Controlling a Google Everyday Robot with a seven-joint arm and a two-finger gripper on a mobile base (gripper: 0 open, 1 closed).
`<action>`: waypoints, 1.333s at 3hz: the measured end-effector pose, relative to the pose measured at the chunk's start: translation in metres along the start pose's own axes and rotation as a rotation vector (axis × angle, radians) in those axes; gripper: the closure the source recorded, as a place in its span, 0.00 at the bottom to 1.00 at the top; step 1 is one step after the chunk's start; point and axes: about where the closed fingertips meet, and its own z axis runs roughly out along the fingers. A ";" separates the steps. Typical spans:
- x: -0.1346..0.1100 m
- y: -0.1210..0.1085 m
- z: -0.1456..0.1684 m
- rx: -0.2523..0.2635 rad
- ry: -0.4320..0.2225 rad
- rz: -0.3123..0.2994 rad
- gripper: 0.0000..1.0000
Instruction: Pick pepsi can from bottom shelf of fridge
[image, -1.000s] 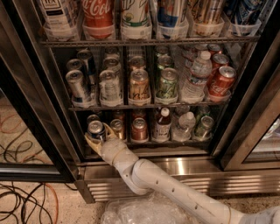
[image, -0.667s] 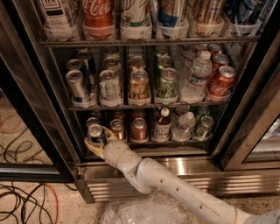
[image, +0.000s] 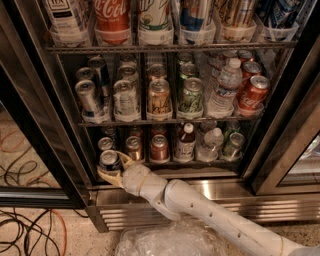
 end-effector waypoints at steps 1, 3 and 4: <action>-0.004 0.004 -0.013 -0.025 0.025 -0.008 1.00; -0.013 0.010 -0.040 -0.035 0.066 -0.015 1.00; -0.020 0.016 -0.055 -0.036 0.083 -0.019 1.00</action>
Offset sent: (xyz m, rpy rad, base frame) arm -0.0315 -0.0353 0.0097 -0.0782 0.0211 0.0272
